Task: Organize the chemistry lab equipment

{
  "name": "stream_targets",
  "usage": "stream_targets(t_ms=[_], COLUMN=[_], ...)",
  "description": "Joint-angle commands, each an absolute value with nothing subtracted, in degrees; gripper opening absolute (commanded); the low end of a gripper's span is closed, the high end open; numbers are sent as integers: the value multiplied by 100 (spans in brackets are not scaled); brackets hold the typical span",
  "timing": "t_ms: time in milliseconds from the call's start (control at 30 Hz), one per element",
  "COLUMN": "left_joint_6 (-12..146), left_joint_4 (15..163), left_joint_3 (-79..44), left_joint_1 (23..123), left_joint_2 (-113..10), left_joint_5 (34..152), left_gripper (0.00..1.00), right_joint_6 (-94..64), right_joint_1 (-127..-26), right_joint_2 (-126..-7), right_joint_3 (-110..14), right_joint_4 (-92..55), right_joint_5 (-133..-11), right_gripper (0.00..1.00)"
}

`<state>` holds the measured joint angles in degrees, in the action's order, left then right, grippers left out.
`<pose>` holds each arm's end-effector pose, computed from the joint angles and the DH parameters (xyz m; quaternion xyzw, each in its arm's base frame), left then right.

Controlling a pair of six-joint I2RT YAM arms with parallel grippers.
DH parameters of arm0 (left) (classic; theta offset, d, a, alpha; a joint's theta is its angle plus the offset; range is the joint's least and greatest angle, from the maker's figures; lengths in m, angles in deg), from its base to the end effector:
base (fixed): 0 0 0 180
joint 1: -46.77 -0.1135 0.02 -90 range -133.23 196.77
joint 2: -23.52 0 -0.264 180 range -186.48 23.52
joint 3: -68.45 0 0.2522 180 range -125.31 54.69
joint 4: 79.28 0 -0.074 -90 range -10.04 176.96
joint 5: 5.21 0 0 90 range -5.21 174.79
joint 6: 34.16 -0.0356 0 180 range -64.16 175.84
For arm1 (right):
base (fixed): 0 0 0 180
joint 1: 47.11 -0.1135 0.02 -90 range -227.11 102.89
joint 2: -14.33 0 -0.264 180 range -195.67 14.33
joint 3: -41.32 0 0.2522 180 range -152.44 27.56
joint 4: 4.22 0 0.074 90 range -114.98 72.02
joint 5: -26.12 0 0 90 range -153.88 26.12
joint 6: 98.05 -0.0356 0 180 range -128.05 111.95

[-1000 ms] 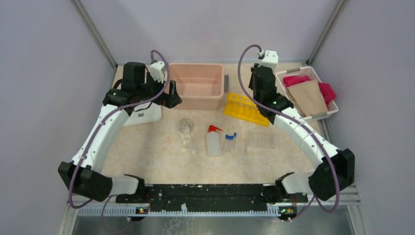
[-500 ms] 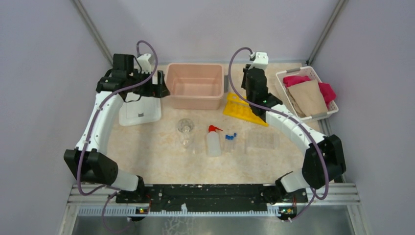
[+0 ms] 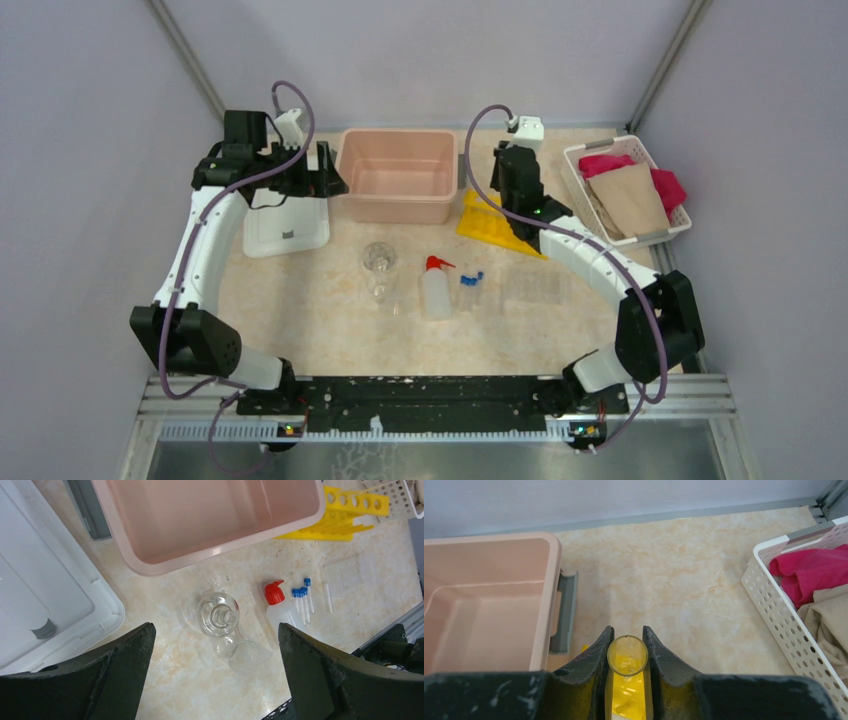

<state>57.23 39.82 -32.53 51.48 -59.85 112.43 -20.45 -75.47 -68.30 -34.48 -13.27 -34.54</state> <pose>0.3043 -0.0416 0.3797 0.1205 0.8884 -0.2395 0.3727 0.3053 0.1450 0.3166 0.0440 0.7857 0.0136 0.6169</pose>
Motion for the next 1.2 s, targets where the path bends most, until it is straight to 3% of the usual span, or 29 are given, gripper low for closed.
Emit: stream_targets(t_ms=[0, 1167], left_joint_6=[5861, 5405], left_joint_4=[4111, 4207], left_joint_3=[-3239, -3204], left_joint_1=[5108, 5103], left_joint_2=[-5855, -5532], left_joint_5=[11430, 11040], left_gripper=[99, 99], right_joint_6=[-2092, -1872], right_joint_1=[-7583, -7751], right_joint_2=[-6763, -7464], right_joint_3=[-3415, -3132], right_joint_4=[-1060, -835], right_joint_5=[-3462, -3619], right_gripper=[0, 0])
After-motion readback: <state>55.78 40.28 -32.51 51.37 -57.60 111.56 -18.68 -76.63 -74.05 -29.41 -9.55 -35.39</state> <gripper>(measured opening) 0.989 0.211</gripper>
